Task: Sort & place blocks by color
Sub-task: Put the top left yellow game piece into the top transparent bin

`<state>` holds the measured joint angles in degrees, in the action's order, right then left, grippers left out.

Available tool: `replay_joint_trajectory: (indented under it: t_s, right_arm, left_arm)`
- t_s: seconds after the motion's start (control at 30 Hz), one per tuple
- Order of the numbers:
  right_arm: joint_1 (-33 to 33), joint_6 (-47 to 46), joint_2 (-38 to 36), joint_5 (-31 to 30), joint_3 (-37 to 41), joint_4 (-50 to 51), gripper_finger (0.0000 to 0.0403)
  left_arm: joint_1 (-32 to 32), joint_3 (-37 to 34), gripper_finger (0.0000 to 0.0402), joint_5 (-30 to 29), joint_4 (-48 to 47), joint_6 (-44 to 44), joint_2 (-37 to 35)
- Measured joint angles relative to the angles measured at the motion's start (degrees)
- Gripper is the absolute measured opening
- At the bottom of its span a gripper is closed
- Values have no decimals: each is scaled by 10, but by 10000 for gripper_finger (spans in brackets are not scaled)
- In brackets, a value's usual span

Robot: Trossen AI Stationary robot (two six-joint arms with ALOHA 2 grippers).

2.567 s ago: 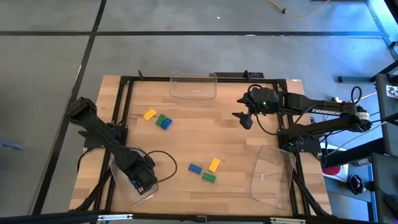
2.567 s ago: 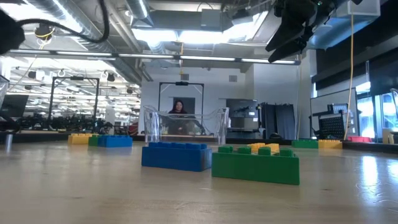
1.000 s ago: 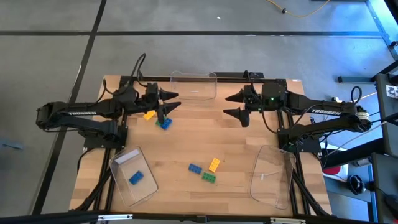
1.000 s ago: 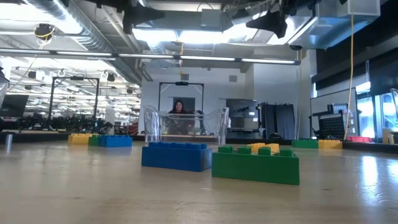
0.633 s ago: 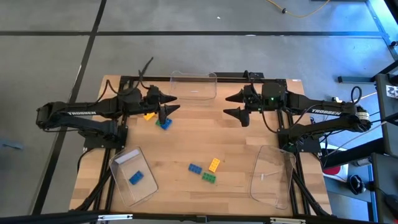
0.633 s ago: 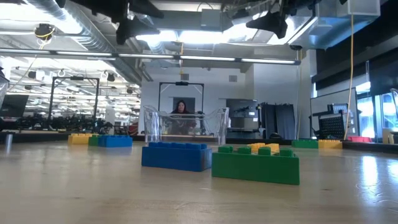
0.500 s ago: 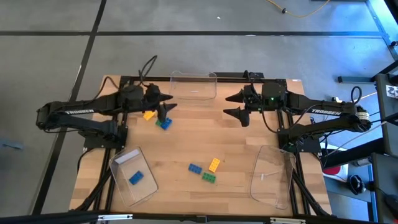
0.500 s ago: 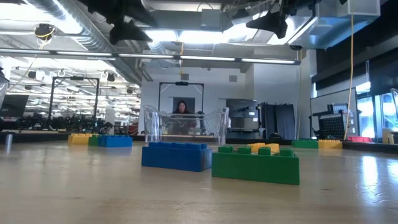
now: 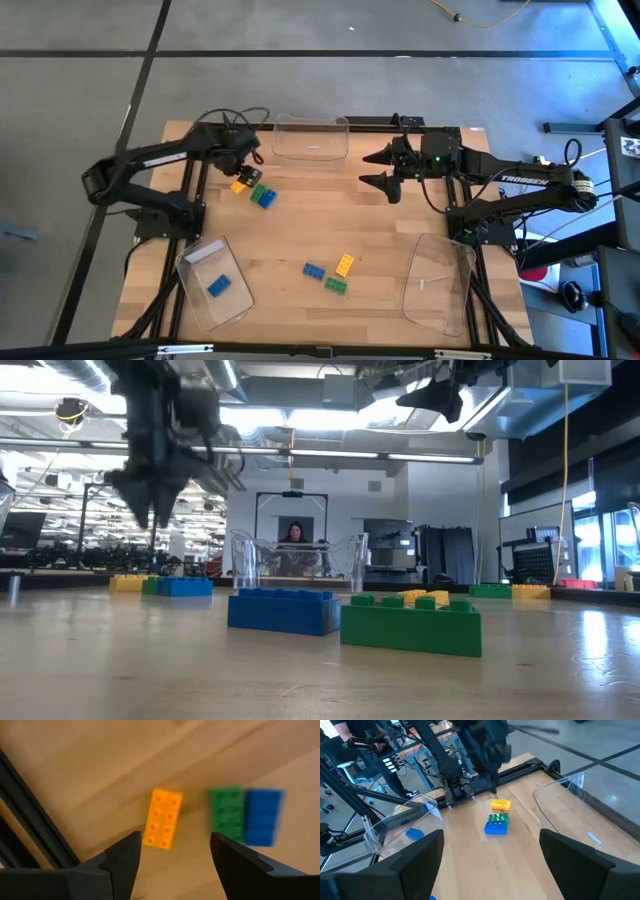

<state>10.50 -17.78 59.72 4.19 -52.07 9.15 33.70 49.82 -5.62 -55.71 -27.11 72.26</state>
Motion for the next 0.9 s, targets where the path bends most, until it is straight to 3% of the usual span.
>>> replay_joint_trajectory:
  t_s: [0.3, 0.73, 0.9]
  right_arm:
    - [0, -1, 0, 0, 0, 0, 331]
    - [0, -2, 0, -1, 0, 0, 331]
    - [0, 0, 0, -1, 0, 0, 331]
  left_arm:
    - [20, -87, 229, 5, 87, 22, 82]
    - [22, -160, 228, 4, 170, 22, 81]
    - [22, -165, 198, 8, 174, 27, 80]
